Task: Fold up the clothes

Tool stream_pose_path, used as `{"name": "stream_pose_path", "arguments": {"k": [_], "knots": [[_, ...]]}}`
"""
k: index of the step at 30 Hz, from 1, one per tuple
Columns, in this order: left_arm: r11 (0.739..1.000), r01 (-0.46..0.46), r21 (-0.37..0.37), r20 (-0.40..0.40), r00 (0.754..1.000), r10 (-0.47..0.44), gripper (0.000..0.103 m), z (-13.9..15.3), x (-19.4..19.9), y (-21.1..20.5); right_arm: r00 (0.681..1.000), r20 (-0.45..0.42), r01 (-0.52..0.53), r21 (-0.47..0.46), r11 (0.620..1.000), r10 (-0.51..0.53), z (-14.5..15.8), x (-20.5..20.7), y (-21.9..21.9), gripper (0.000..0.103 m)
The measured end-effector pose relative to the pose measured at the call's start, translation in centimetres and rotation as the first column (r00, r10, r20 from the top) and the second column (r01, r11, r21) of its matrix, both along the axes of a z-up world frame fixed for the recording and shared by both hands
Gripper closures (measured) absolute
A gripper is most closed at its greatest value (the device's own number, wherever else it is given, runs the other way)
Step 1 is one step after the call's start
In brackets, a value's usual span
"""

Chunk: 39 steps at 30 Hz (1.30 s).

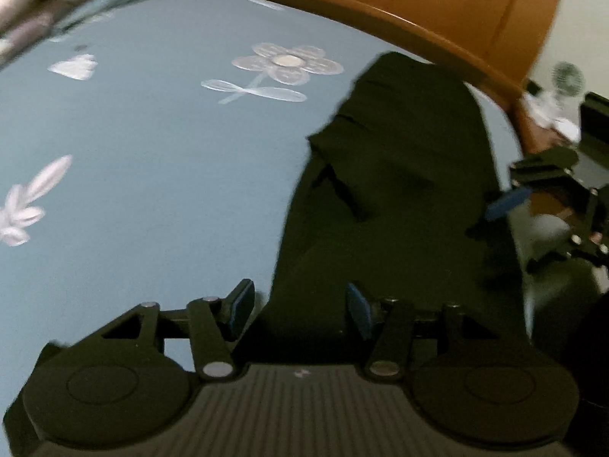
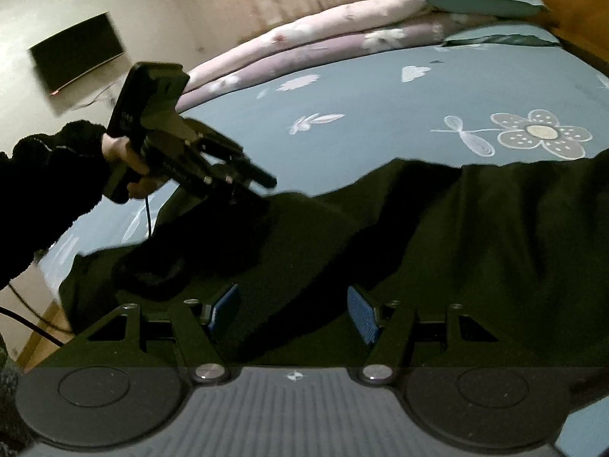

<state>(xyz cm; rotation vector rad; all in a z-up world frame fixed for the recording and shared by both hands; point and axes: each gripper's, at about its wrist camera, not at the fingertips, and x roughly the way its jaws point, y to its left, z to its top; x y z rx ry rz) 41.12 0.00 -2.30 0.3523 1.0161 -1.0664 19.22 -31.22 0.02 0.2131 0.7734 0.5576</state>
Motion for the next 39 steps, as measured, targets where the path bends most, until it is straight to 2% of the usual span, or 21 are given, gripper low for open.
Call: {"name": "stream_pose_path", "arguments": {"k": [5,12,13,14,15,18,23,27,32,35,39], "knots": [[0.986,0.165,-0.004,-0.067,0.984,-0.165,0.049,-1.2,1.3,-1.1,0.994,-0.029,0.101,-0.009,0.995,-0.101,1.3,0.7,1.8,0.036],[0.958,0.277,-0.073,-0.167,0.944,-0.286,0.053,-2.4,2.9,-1.4,0.978,-0.072,0.191,-0.049,0.980,-0.194,2.0,0.9,3.6,0.036],[0.955,0.285,-0.077,-0.171,0.940,-0.294,0.063,-2.4,3.0,-1.3,0.976,-0.074,0.203,-0.055,0.978,-0.206,2.2,0.9,3.8,0.036],[0.953,0.289,-0.085,-0.170,0.939,-0.300,0.084,-2.2,3.1,-1.2,0.973,-0.076,0.214,-0.059,0.975,-0.218,2.3,0.9,3.9,0.036],[0.952,0.291,-0.099,-0.173,0.937,-0.304,0.093,-2.0,3.2,-1.0,0.970,-0.078,0.224,-0.060,0.973,-0.229,2.3,1.0,4.0,0.036],[0.948,0.284,-0.142,-0.147,0.941,-0.304,0.100,-0.8,2.5,0.1,0.963,-0.086,0.251,-0.065,0.966,-0.256,2.3,1.3,4.3,0.036],[0.949,0.267,-0.168,-0.109,0.951,-0.288,0.101,1.0,0.6,2.6,0.961,-0.090,0.256,-0.070,0.964,-0.261,2.3,1.9,4.8,0.036],[0.960,0.202,-0.193,-0.165,0.958,-0.235,0.101,1.4,-0.5,4.9,0.963,-0.071,0.254,-0.065,0.965,-0.259,2.9,2.5,5.1,0.036],[0.978,0.160,-0.134,-0.262,0.946,-0.190,0.100,-0.4,-1.0,5.1,0.961,-0.054,0.267,-0.073,0.961,-0.271,3.3,3.2,5.3,0.036],[0.980,0.173,-0.102,-0.273,0.942,-0.195,0.086,-0.7,-1.4,4.6,0.960,-0.047,0.273,-0.082,0.958,-0.278,3.5,3.4,5.3,0.034],[0.977,0.189,-0.100,-0.244,0.947,-0.208,0.082,-0.1,-1.6,4.2,0.954,-0.047,0.293,-0.076,0.953,-0.297,3.6,4.4,5.0,0.032]]}}
